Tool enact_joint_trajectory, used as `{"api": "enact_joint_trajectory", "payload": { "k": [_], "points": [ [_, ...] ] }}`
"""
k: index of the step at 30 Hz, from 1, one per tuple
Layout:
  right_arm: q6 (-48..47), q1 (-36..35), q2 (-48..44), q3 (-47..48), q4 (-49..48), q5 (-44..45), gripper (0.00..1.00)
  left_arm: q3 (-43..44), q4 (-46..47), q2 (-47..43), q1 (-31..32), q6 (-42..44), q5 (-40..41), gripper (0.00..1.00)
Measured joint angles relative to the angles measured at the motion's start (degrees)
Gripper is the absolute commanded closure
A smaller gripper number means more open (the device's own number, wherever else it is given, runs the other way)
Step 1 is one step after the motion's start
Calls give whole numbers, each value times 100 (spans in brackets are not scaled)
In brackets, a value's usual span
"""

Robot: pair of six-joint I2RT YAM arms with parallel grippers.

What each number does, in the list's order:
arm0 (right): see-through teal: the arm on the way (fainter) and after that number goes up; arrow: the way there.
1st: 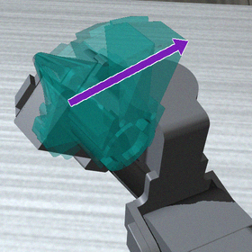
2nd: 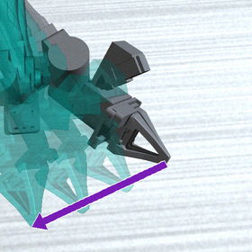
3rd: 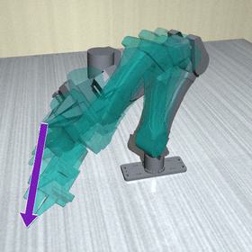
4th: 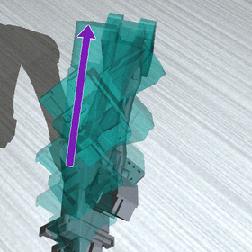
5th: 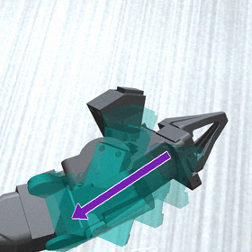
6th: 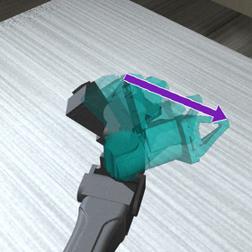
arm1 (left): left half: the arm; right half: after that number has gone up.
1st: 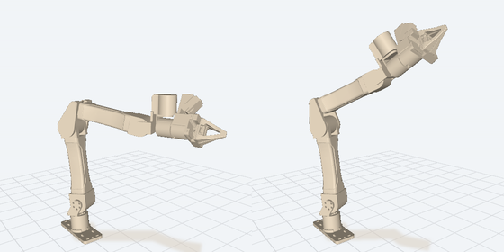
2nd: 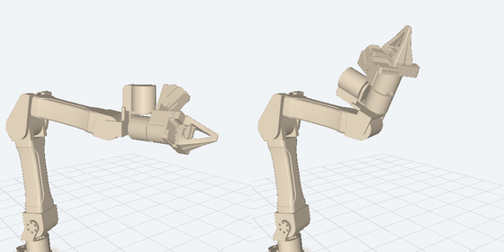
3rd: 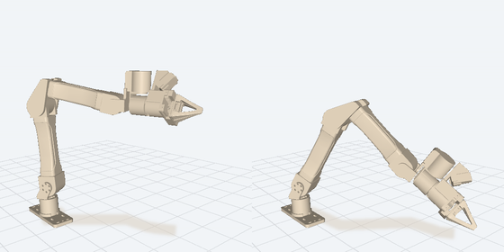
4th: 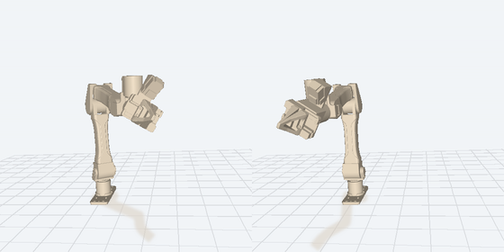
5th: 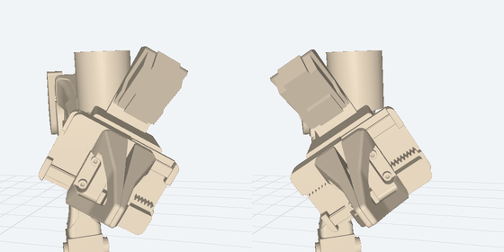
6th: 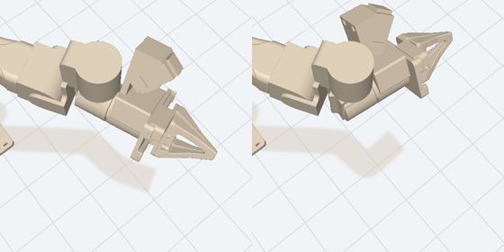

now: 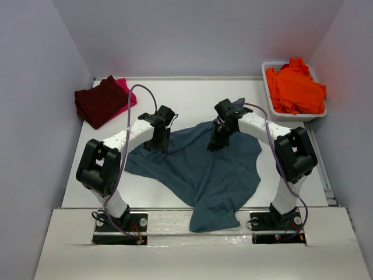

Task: Fold and stack the t-shirts
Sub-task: Flatten the tshirt out

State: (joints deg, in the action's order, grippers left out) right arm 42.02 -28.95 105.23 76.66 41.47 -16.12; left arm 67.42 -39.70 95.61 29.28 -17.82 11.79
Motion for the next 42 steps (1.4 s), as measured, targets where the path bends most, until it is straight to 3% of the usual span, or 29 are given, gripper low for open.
{"api": "enact_joint_trajectory", "payload": {
  "k": [15, 23, 36, 42],
  "points": [
    [0, 0, 0, 0, -17, 0, 75, 24, 90, 378, 339, 149, -79, 40],
    [0, 0, 0, 0, -42, -2, 75, 24, 136, 413, 367, 170, -90, 58],
    [-2, 0, 0, 0, -44, 0, 76, 24, 227, 553, 367, 195, -149, 64],
    [-7, 0, 0, 0, -44, 0, 76, 24, 240, 553, 367, 199, -149, 76]
  ]
}}
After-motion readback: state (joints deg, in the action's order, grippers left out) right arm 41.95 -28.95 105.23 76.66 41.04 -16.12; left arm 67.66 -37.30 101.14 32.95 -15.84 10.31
